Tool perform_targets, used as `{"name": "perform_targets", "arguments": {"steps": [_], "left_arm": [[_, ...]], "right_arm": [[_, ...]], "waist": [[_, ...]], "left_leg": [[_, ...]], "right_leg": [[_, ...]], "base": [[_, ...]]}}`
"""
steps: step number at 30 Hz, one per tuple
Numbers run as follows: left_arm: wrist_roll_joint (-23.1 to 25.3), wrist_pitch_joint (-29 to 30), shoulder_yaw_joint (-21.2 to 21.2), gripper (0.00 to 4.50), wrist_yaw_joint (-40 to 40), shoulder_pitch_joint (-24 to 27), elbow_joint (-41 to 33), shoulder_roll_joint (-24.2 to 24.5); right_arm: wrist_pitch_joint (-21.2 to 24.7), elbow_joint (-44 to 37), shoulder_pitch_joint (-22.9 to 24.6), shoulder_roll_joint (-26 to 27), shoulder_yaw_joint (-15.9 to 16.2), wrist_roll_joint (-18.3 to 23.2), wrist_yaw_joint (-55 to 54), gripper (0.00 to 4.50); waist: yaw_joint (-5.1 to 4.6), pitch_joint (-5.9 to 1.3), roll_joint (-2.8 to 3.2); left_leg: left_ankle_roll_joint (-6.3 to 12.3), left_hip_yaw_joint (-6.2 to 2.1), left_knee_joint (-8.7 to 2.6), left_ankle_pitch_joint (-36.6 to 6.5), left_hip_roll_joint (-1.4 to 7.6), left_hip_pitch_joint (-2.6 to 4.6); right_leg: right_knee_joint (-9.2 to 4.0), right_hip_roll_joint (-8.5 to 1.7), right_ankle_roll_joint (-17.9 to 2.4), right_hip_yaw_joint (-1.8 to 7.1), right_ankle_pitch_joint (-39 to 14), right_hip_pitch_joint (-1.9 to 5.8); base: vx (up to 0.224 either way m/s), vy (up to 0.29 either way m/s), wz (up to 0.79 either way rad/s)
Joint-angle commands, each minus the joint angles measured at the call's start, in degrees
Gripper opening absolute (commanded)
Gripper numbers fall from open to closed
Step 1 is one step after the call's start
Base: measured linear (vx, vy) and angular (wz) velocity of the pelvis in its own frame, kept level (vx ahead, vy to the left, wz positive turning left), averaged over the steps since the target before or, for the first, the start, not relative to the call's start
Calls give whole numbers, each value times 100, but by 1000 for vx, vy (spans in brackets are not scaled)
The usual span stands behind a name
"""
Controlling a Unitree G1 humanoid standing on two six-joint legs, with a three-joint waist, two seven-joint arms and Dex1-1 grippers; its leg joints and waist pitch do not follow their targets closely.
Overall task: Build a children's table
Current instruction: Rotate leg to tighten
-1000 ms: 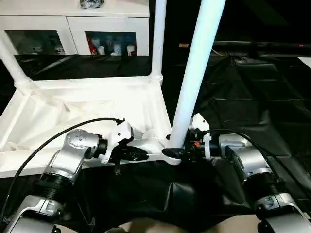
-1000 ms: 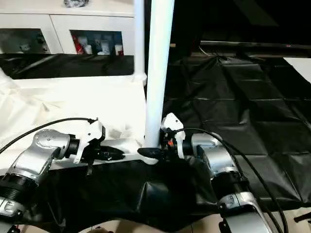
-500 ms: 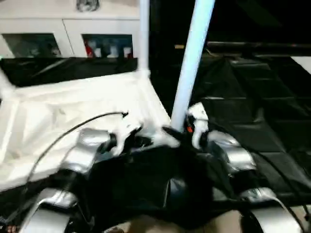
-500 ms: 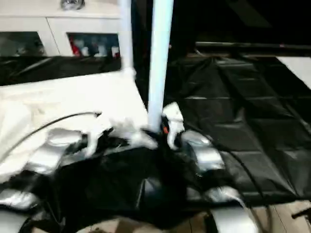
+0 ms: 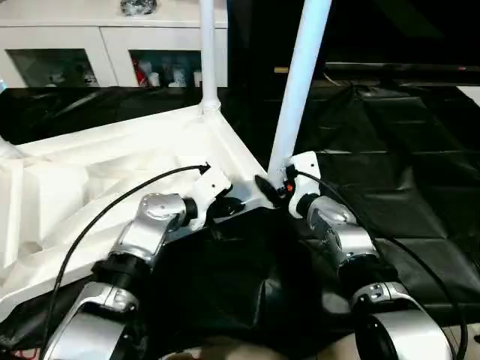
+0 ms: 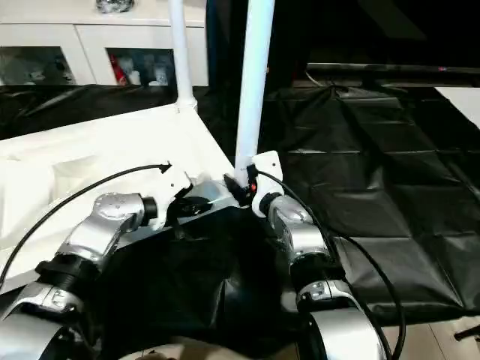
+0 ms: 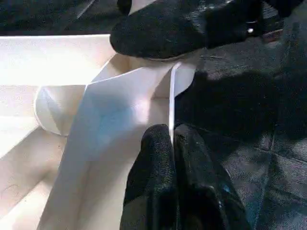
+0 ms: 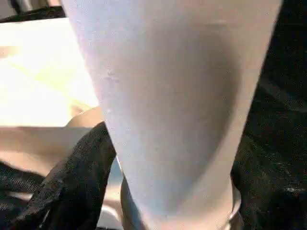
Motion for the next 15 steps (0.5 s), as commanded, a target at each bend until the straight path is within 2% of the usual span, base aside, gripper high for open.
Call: {"name": "perform_targets", "arguments": {"steps": [1, 5, 6, 8, 9, 10, 12, 13, 15], "left_arm": [[-228, -125, -86, 0, -45, -13, -222, -166], [-271, -78, -108, 0, -279, 68, -336, -10], [-318, -11, -136, 0, -572, 174, -486, 208], [-318, -11, -136, 0, -572, 174, -486, 208], [-343, 59, -148, 0, -765, 264, -620, 388], [-352, 153, -148, 0, -971, 373, -779, 617], [-355, 250, -132, 0, -1139, 480, -934, 847], [-358, 323, -113, 0, -1257, 558, -1051, 1009], [-385, 442, -82, 0, -1413, 656, -1215, 1205]], "right_arm": [[159, -173, 126, 374, 879, 75, 1210, 370], [186, -340, 198, 221, 1026, 123, 1662, 370], [190, -456, 247, 89, 1133, 158, 2120, 370], [190, -456, 247, 89, 1133, 158, 2120, 370], [215, -580, 299, -1, 1210, 199, 2425, 370], [251, -696, 344, -76, 1271, 217, 2711, 370], [266, -798, 386, -133, 1322, 235, 2933, 370], [280, -868, 414, -166, 1355, 245, 3076, 370], [318, -951, 447, -198, 1401, 256, 3246, 370]], "waist": [[-1, -316, -51], [-9, -316, -53], [-16, -307, -60], [-20, -303, -51], [-19, -309, -57], [-38, -305, -89], [-49, -311, -74], [-70, -302, -70], [-76, -289, -98]], "left_leg": [[337, -169, -346, -910, 341, 21], [380, -159, -336, -865, 339, 18], [368, -162, -344, -908, 346, 20], [366, -159, -346, -937, 357, 11], [344, -167, -346, -942, 362, 21], [359, -157, -352, -917, 365, 11], [355, -167, -353, -867, 378, 0], [359, -163, -357, -879, 384, 8], [336, -158, -360, -970, 382, 18]], "right_leg": [[-454, -574, -1038, 341, -1260, 291], [-451, -565, -1056, 336, -1233, 287], [-454, -564, -1052, 331, -1325, 280], [-457, -566, -1040, 336, -1373, 280], [-444, -565, -1051, 332, -1347, 283], [-441, -551, -1070, 329, -1289, 274], [-396, -558, -1140, 323, -1161, 293], [-398, -548, -1163, 322, -1113, 271], [-413, -551, -1183, 322, -1250, 263]], "base": [[0, 0, 0], [0, 0, 0], [0, 0, 0], [0, 0, 0], [0, 0, 0], [0, 0, 0], [0, 0, 0], [0, 0, 0], [0, 0, 0]]}}
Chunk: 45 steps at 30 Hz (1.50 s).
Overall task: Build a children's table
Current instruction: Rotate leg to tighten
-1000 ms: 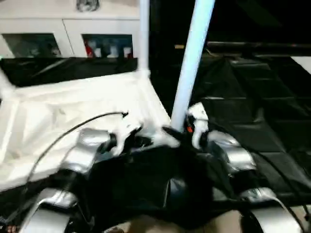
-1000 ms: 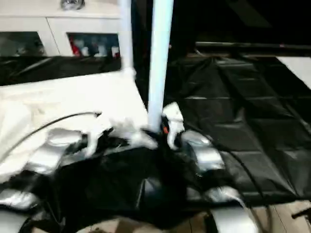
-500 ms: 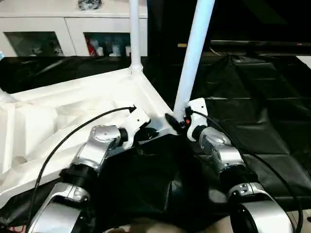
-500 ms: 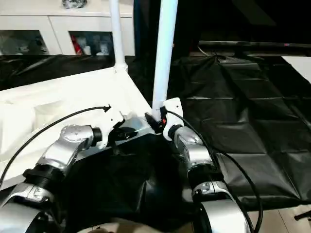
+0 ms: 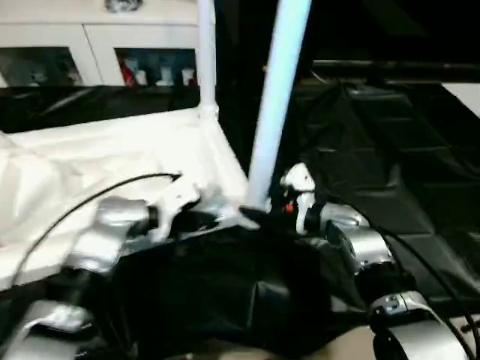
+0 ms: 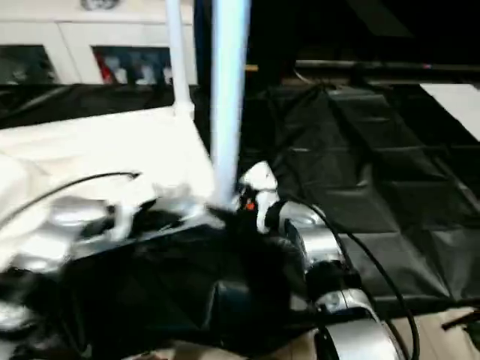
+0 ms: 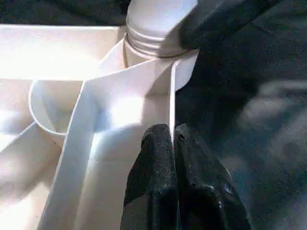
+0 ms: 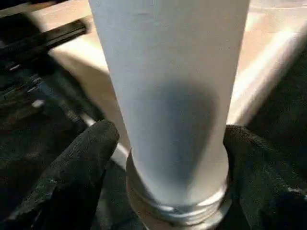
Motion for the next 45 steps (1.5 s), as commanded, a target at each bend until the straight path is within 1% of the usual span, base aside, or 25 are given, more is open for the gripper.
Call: {"name": "perform_targets", "arguments": {"steps": [1, 3, 5, 6, 7, 8, 9, 10, 11, 13, 14, 18, 25, 28, 30, 32, 33, 35, 36, 37, 38, 40, 41, 42, 45], "left_arm": [[29, 236, -73, 0, 32, 37, -189, 17], [19, 327, -61, 0, -38, 105, -303, 158], [20, 367, -45, 0, -75, 158, -374, 263], [-3, 395, -17, 0, -113, 231, -472, 362], [-3, 395, -17, 0, -113, 231, -472, 362], [-76, 480, 0, 0, -198, 322, -624, 433], [-213, 682, -44, 0, -374, 505, -967, 573], [-219, 691, -47, 0, -381, 513, -983, 579], [-249, 753, -66, 0, -418, 562, -1080, 615], [-255, 821, -80, 0, -401, 601, -1156, 630], [-250, 834, -89, 0, -393, 601, -1159, 621], [-275, 866, -113, 0, -311, 573, -1149, 529], [-309, 888, -31, 0, 171, 394, -1001, 192], [-40, 884, 36, 0, 1133, 7, -578, -292], [112, 888, 47, 0, 1574, -165, -375, -513], [247, 950, 59, 0, 2029, -320, -207, -765], [290, 994, 67, 0, 2225, -388, -142, -893], [316, 1028, 58, 0, 2373, -446, -94, -1014], [321, 1029, 54, 0, 2390, -456, -86, -1036], [324, 989, 27, 0, 2379, -461, -83, -1086], [321, 949, 10, 0, 2354, -459, -81, -1109], [278, 826, -24, 0, 2194, -410, -132, -1095], [269, 753, -42, 0, 2083, -364, -160, -1059], [259, 679, -47, 0, 2008, -336, -172, -1015], [195, 578, -67, 0, 1735, -231, -227, -864]], "right_arm": [[70, -211, 75, 281, 635, 116, 711, 370], [90, -250, 92, 262, 688, 116, 824, 370], [100, -271, 102, 255, 726, 113, 904, 370], [104, -277, 110, 263, 764, 97, 973, 370], [104, -277, 110, 263, 764, 97, 973, 370], [121, -258, 103, 286, 788, 90, 1029, 370], [236, -266, 94, 318, 819, 113, 1164, 350], [243, -267, 94, 319, 821, 115, 1171, 342], [287, -279, 93, 321, 835, 126, 1213, 342], [368, -313, 96, 314, 878, 162, 1308, 335], [378, -313, 93, 312, 884, 170, 1326, 308], [424, -320, 99, 335, 867, 180, 1311, 282], [308, 39, 33, 612, 655, 6, 411, 264], [79, 748, -232, 1055, 285, -206, -1337, 262], [37, 1029, -377, 1234, 100, -231, -2064, 261], [-38, 1241, -522, 1349, 12, -250, -2497, 261], [-95, 1297, -571, 1379, 21, -263, -2527, 261], [-182, 1327, -605, 1397, 52, -270, -2417, 261], [-208, 1330, -611, 1400, 61, -271, -2375, 294], [-257, 1351, -623, 1414, 60, -267, -2206, 294], [-276, 1374, -635, 1427, 49, -257, -2092, 325], [-253, 1344, -625, 1418, 20, -177, -1811, 317], [-309, 1382, -651, 1398, 42, -186, -1718, 327], [-348, 1359, -648, 1369, 93, -212, -1637, 362], [-409, 1270, -619, 1262, 201, -183, -1299, 373]], "waist": [[63, -308, 25], [73, -299, -5], [76, -297, 1], [67, -297, -42], [69, -306, -31], [63, -302, -51], [56, -303, -70], [55, -314, -59], [45, -305, -54], [69, -297, -55], [79, -293, -54], [93, -288, -56], [86, -290, -51], [40, -267, -42], [20, -275, -44], [33, -281, -51], [41, -296, -73], [54, -306, -62], [69, -312, -77], [65, -312, -95], [70, -312, -90], [44, -307, -99], [34, -306, -99], [25, -303, -90], [24, -319, -91]], "left_leg": [[322, -153, -354, -997, 367, 30], [250, -161, -369, -1066, 369, 49], [207, -173, -384, -1092, 381, 52], [183, -165, -385, -1079, 377, 58], [174, -176, -383, -1006, 376, 47], [182, -169, -385, -992, 372, 45], [191, -172, -382, -963, 368, 32], [207, -179, -379, -904, 379, 25], [223, -169, -379, -886, 377, 23], [230, -147, -369, -916, 379, 63], [222, -148, -372, -941, 378, 59], [116, -161, -383, -1045, 367, 68], [63, -172, -382, -1100, 354, 72], [-142, -201, -399, -1357, 330, 116], [-229, -206, -391, -1428, 328, 143], [-207, -207, -392, -1441, 331, 120], [-149, -199, -379, -1352, 328, 101], [-57, -183, -370, -1182, 327, 84], [7, -179, -365, -1095, 322, 69], [39, -177, -362, -1056, 318, 57], [80, -181, -364, -1003, 323, 47], [131, -191, -370, -1095, 318, 28], [129, -196, -373, -1117, 328, 37], [122, -194, -371, -1176, 325, 53], [138, -189, -358, -1141, 326, 47]], "right_leg": [[-427, -566, -1164, 339, -1286, 263], [-430, -561, -1143, 340, -1409, 247], [-425, -573, -1141, 350, -1435, 250], [-425, -566, -1153, 351, -1354, 245], [-396, -577, -1195, 354, -1187, 262], [-401, -570, -1203, 355, -1140, 258], [-384, -575, -1238, 352, -1051, 275], [-353, -584, -1284, 350, -928, 295], [-359, -571, -1295, 350, -900, 283], [-371, -557, -1323, 351, -897, 260], [-373, -557, -1311, 351, -942, 262], [-401, -572, -1218, 359, -1173, 265], [-415, -573, -1180, 371, -1242, 267], [-487, -584, -1046, 375, -1887, 225], [-507, -591, -997, 380, -2065, 203], [-513, -591, -908, 375, -2097, 216], [-495, -591, -911, 378, -1927, 236], [-467, -575, -957, 376, -1589, 239], [-446, -577, -976, 371, -1425, 259], [-439, -572, -986, 372, -1366, 264], [-429, -576, -996, 367, -1287, 270], [-438, -576, -977, 358, -1360, 288], [-442, -578, -971, 358, -1405, 279], [-462, -580, -976, 361, -1519, 264], [-449, -581, -998, 366, -1450, 275]], "base": [[0, 0, 0], [0, 0, 0], [0, 0, 0], [0, 0, 0], [0, 0, 0], [0, 0, 0], [0, 0, 0], [0, 0, 0], [0, 0, 0], [0, 0, 0], [0, 0, 0], [0, 0, 0], [0, 0, 0], [0, 0, 0], [0, 0, 0], [0, 0, 0], [0, 0, 0], [0, 0, 0], [0, 0, 0], [0, 0, 0], [0, 0, 0], [0, 0, 0], [0, 0, 0], [0, 0, 0], [0, 0, 0]]}}
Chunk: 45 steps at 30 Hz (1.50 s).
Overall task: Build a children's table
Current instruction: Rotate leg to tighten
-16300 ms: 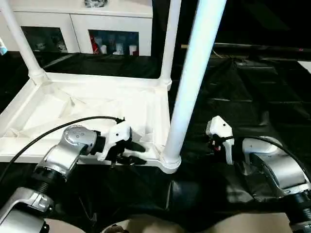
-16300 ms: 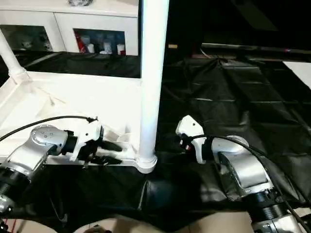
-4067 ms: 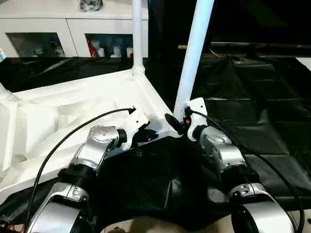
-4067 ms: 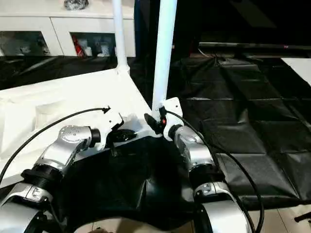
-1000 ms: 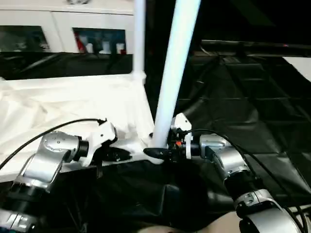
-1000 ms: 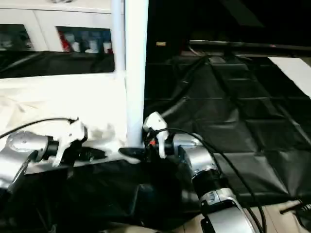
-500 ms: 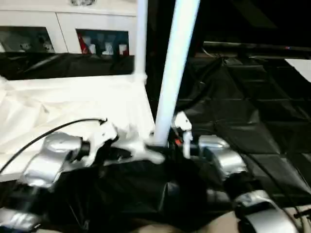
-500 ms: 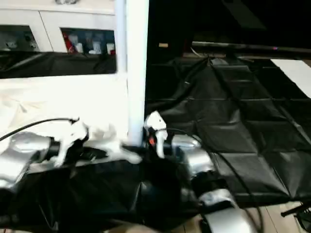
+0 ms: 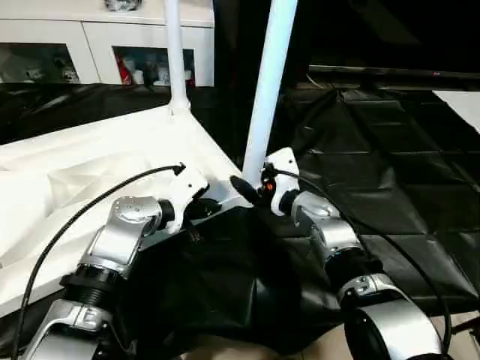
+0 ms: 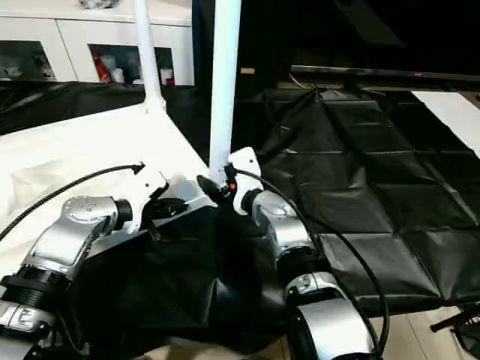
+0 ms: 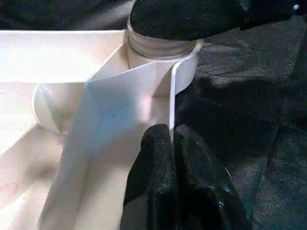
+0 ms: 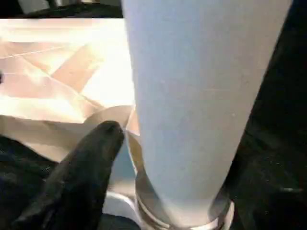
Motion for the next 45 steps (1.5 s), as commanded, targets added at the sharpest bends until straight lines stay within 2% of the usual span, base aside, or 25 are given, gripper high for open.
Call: {"name": "perform_targets", "arguments": {"steps": [1, 3, 5, 7, 8, 13, 14, 15, 16, 17, 20, 21, 22, 24, 25, 30, 33, 35, 37, 39, 42, 45], "left_arm": [[-76, -149, -155, 0, 41, -99, -83, -175], [-153, -183, -197, 0, -258, 8, -179, -14], [-245, -261, -244, 0, -609, 105, -257, 173], [-303, -311, -281, 0, -870, 165, -290, 319], [-356, -307, -290, 0, -1027, 204, -329, 396], [-498, -412, -321, 0, -1572, 296, -381, 682], [-517, -438, -326, 0, -1631, 301, -383, 708], [-552, -422, -334, 0, -1716, 310, -390, 750], [-552, -422, -334, 0, -1716, 310, -390, 750], [-587, -433, -353, 0, -1825, 325, -403, 796], [-660, -402, -360, 0, -2028, 369, -458, 896], [-662, -394, -355, 0, -2055, 368, -461, 901], [-662, -392, -356, 0, -2058, 367, -462, 901], [-667, -374, -356, 0, -2096, 371, -470, 917], [-662, -382, -353, 0, -2100, 370, -463, 916], [-701, -378, -341, 0, -2029, 382, -455, 897], [-705, -352, -247, 0, -1797, 303, -340, 744], [-607, -394, -160, 0, -1395, 183, -160, 549], [-512, -404, -111, 0, -1031, 63, 15, 367], [-451, -408, -91, 0, -806, -2, 115, 258], [-300, -391, -94, 0, -309, -154, 370, 31], [-188, -376, -83, 0, 161, -272, 560, -278]], "right_arm": [[115, 168, 120, 468, 723, 39, 923, 373], [100, 77, 151, 346, 781, 68, 1272, 373], [113, -72, 205, 188, 834, 58, 1713, 373], [138, -200, 259, 58, 894, 61, 2024, 373], [168, -288, 296, -21, 926, 71, 2208, 373], [360, -651, 443, -327, 1084, 142, 2954, 373], [364, -668, 450, -352, 1099, 132, 3000, 373], [371, -710, 474, -412, 1139, 110, 3097, 373], [371, -710, 474, -412, 1139, 110, 3097, 373], [397, -736, 489, -450, 1169, 100, 3168, 373], [556, -920, 569, -549, 1252, 107, 3432, 373], [579, -937, 573, -558, 1247, 107, 3446, 343], [584, -937, 572, -559, 1246, 108, 3450, 343], [646, -940, 564, -572, 1260, 126, 3506, 338], [666, -934, 557, -572, 1270, 128, 3527, 319], [775, -972, 554, -546, 1293, 153, 3534, 291], [806, -917, 547, -470, 1202, 106, 3228, 263], [874, -670, 454, -320, 1016, -20, 2430, 249], [821, -373, 351, -146, 836, -126, 1596, 228], [779, -223, 309, -40, 741, -159, 1168, 222], [749, -29, 244, 203, 621, -171, 497, 210], [689, 121, 136, 472, 473, -131, -128, 209]], "waist": [[49, -326, 58], [37, -335, 65], [26, -339, 106], [9, -337, 121], [15, -336, 159], [44, -306, 209], [50, -302, 200], [73, -308, 230], [85, -315, 215], [95, -313, 253], [143, -325, 248], [162, -322, 298], [160, -320, 273], [178, -315, 266], [184, -315, 248], [184, -328, 266], [184, -325, 261], [172, -314, 262], [150, -292, 245], [148, -298, 261], [120, -294, 253], [102, -297, 261]], "left_leg": [[192, -189, -367, -1071, 337, 15], [232, -180, -357, -964, 334, 11], [282, -180, -350, -944, 334, 5], [334, -171, -347, -920, 340, 16], [317, -174, -347, -939, 345, 36], [142, -163, -369, -1322, 364, 62], [133, -163, -368, -1338, 363, 58], [109, -161, -367, -1358, 367, 72], [104, -163, -362, -1307, 362, 63], [102, -167, -363, -1287, 364, 64], [137, -156, -357, -1178, 373, 57], [128, -162, -363, -1167, 371, 60], [103, -157, -366, -1240, 368, 67], [68, -161, -369, -1294, 362, 69], [59, -158, -366, -1297, 360, 69], [55, -164, -368, -1195, 364, 66], [72, -159, -361, -1187, 354, 59], [40, -158, -364, -1195, 346, 65], [-24, -180, -371, -1391, 326, 77], [-91, -199, -372, -1507, 325, 110], [-107, -206, -386, -1601, 324, 104], [-124, -207, -388, -1623, 318, 116]], "right_leg": [[-443, -572, -1025, 358, -1309, 268], [-417, -565, -1111, 356, -1045, 278], [-404, -563, -1186, 355, -863, 296], [-387, -543, -1280, 353, -643, 289], [-385, -541, -1298, 350, -644, 282], [-431, -524, -1284, 340, -1119, 273], [-436, -528, -1273, 343, -1174, 275], [-440, -533, -1260, 347, -1226, 263], [-429, -533, -1258, 349, -1197, 275], [-424, -536, -1260, 352, -1174, 269], [-403, -520, -1281, 348, -965, 278], [-400, -521, -1271, 343, -937, 269], [-416, -519, -1266, 342, -993, 264], [-429, -527, -1236, 345, -1154, 271], [-436, -533, -1213, 350, -1212, 269], [-413, -522, -1219, 342, -1054, 269], [-421, -527, -1215, 342, -1052, 275], [-442, -529, -1181, 350, -1193, 256], [-506, -557, -1024, 359, -1814, 236], [-545, -569, -880, 357, -2242, 220], [-570, -561, -766, 360, -2375, 199], [-578, -552, -761, 357, -2331, 183]], "base": [[0, 0, 0], [0, 0, 0], [0, 0, 0], [0, 0, 0], [0, 0, 0], [0, 0, 0], [0, 0, 0], [0, 0, 0], [0, 0, 0], [0, 0, 0], [0, 0, 0], [0, 0, 0], [0, 0, 0], [0, 0, 0], [0, 0, 0], [0, 0, 0], [0, 0, 0], [0, 0, 0], [0, 0, 0], [0, 0, 0], [0, 0, 0], [0, 0, 0]]}}
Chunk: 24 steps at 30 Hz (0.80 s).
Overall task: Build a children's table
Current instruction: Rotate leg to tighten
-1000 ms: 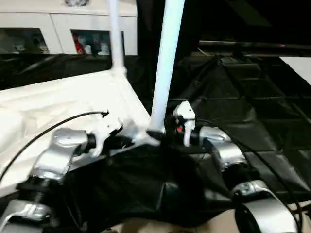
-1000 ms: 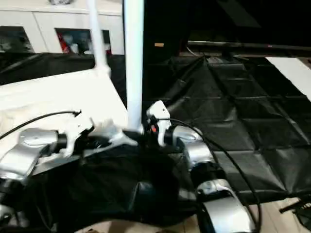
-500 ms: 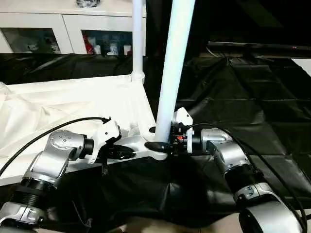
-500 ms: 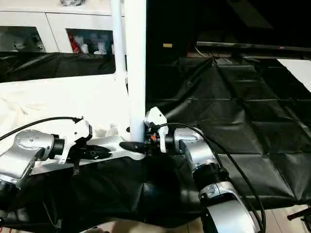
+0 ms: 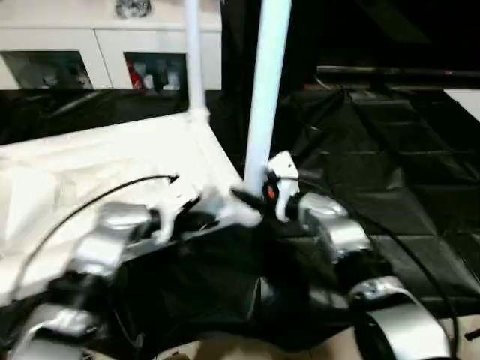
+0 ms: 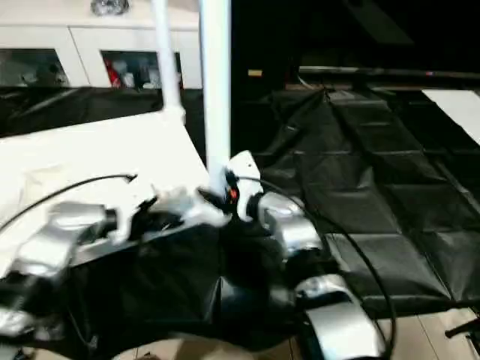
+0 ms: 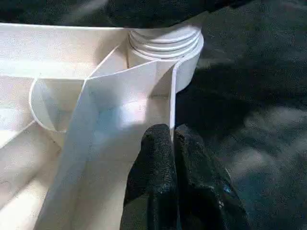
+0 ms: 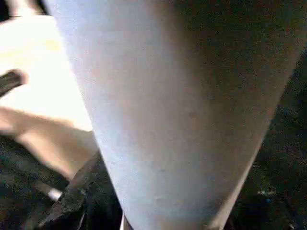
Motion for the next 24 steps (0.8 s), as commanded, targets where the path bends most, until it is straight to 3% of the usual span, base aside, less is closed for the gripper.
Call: {"name": "perform_targets", "arguments": {"steps": [1, 4, 5, 8, 10, 13, 15, 17, 21, 24], "left_arm": [[86, 9, -40, 0, 663, -253, 110, -329], [108, -12, -69, 0, 702, -265, 146, -417], [101, -73, -106, 0, 644, -268, 162, -436], [68, -152, -141, 0, 531, -259, 150, -414], [32, -242, -152, 0, 325, -220, 98, -318], [4, -292, -161, 0, 174, -188, 61, -244], [-69, -385, -193, 0, -266, -89, -49, -45], [-100, -385, -214, 0, -431, -47, -108, 33], [-94, -429, -353, 0, -888, 56, -237, 335], [-54, -441, -440, 0, -1112, 95, -282, 502]], "right_arm": [[236, 363, 89, 543, 394, -34, 101, 209], [96, 409, 48, 580, 389, -50, 107, 209], [-55, 447, 21, 576, 363, -36, 177, 261], [-86, 479, -8, 550, 304, 29, 303, 280], [-167, 453, -15, 452, 389, -8, 540, 319], [-183, 381, 8, 379, 469, -13, 791, 324], [-175, 149, 114, 169, 681, 22, 1559, 324], [-165, 45, 167, 85, 768, 37, 1824, 324], [-84, -296, 351, -257, 1051, 60, 2718, 324], [-49, -484, 471, -473, 1187, 51, 3197, 324]], "waist": [[-19, -281, 61], [-18, -292, 64], [-16, -296, 65], [-27, -297, 71], [-35, -290, 72], [-41, -301, 69], [-31, -308, 45], [-26, -305, 67], [-7, -321, 32], [18, -303, 23]], "left_leg": [[-99, -200, -398, -1614, 318, 96], [-4, -196, -397, -1497, 314, 51], [7, -193, -395, -1468, 317, 52], [42, -192, -401, -1458, 319, 41], [43, -196, -403, -1550, 322, 46], [79, -194, -398, -1477, 321, 28], [149, -192, -389, -1377, 318, 16], [196, -177, -390, -1292, 335, 12], [292, -160, -371, -1039, 345, -7], [317, -148, -368, -1101, 349, 5]], "right_leg": [[-578, -561, -791, 358, -2266, 171], [-556, -559, -818, 360, -2045, 198], [-551, -557, -825, 361, -1977, 197], [-530, -550, -893, 357, -1804, 204], [-543, -558, -893, 354, -1916, 203], [-533, -565, -899, 362, -1852, 222], [-517, -562, -924, 354, -1715, 244], [-496, -549, -971, 350, -1552, 234], [-428, -540, -1119, 337, -1091, 263], [-454, -551, -1109, 339, -1280, 249]], "base": [[0, 0, 0], [0, 0, 0], [0, 0, 0], [0, 0, 0], [0, 0, 0], [0, 0, 0], [0, 0, 0], [0, 0, 0], [0, 0, 0], [0, 0, 0]]}}
